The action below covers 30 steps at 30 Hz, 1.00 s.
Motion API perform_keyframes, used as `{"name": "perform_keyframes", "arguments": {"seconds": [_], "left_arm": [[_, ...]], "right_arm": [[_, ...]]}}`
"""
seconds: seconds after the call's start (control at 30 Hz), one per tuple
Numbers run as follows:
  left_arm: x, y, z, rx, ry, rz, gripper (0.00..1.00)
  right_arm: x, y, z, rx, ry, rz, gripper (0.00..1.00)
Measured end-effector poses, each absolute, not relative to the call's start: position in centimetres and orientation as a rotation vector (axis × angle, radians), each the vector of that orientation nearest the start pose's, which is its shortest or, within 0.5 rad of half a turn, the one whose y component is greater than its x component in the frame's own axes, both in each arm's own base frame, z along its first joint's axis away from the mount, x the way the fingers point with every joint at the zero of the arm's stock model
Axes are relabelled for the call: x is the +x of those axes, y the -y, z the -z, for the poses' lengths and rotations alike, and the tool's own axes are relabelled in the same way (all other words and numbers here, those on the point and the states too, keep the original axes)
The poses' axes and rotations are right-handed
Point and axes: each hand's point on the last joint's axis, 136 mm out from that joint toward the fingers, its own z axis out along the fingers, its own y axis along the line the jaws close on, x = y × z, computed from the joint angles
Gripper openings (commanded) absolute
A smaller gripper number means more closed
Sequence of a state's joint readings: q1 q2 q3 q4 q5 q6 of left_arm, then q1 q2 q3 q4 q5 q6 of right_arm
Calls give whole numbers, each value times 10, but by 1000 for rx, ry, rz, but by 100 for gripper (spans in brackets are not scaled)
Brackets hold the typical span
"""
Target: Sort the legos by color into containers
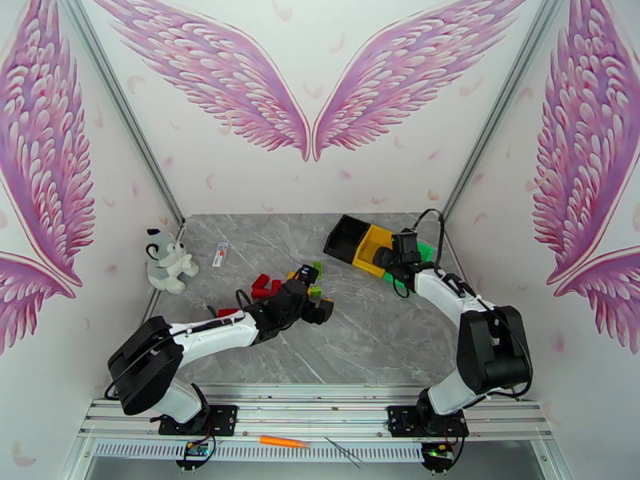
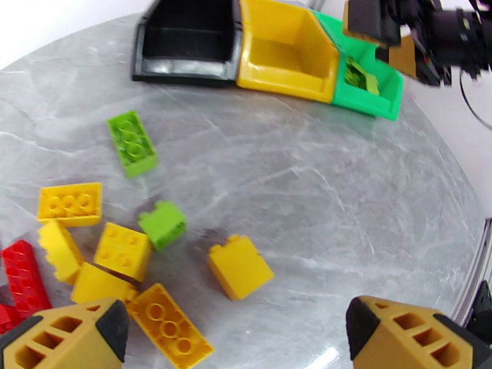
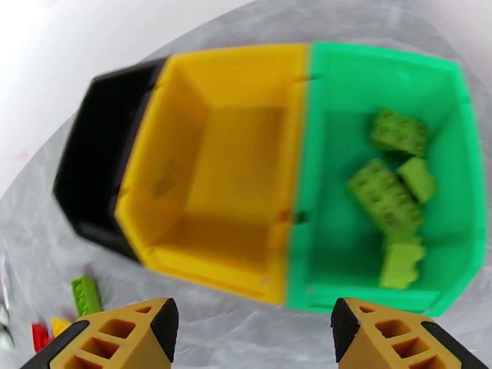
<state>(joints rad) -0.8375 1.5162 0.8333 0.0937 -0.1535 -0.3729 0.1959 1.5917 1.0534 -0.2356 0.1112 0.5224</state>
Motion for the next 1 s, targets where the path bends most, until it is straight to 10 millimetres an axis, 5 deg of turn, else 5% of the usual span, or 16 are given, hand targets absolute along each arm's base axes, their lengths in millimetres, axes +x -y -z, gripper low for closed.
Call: {"name": "perform_keyframes", "arguments": {"seconds": [0.33, 0.5, 1.0], "left_arm": [[343, 242, -114, 142, -2239, 507, 99], [350, 224, -107, 52, -2260, 527, 99], [348, 222, -102, 28, -2277, 564, 99]], "right_arm": [[452, -200, -113, 99, -2413, -352, 73], [462, -256, -99, -6, -2454, -369, 73], [479, -266, -33, -12, -2586, -224, 63]]}}
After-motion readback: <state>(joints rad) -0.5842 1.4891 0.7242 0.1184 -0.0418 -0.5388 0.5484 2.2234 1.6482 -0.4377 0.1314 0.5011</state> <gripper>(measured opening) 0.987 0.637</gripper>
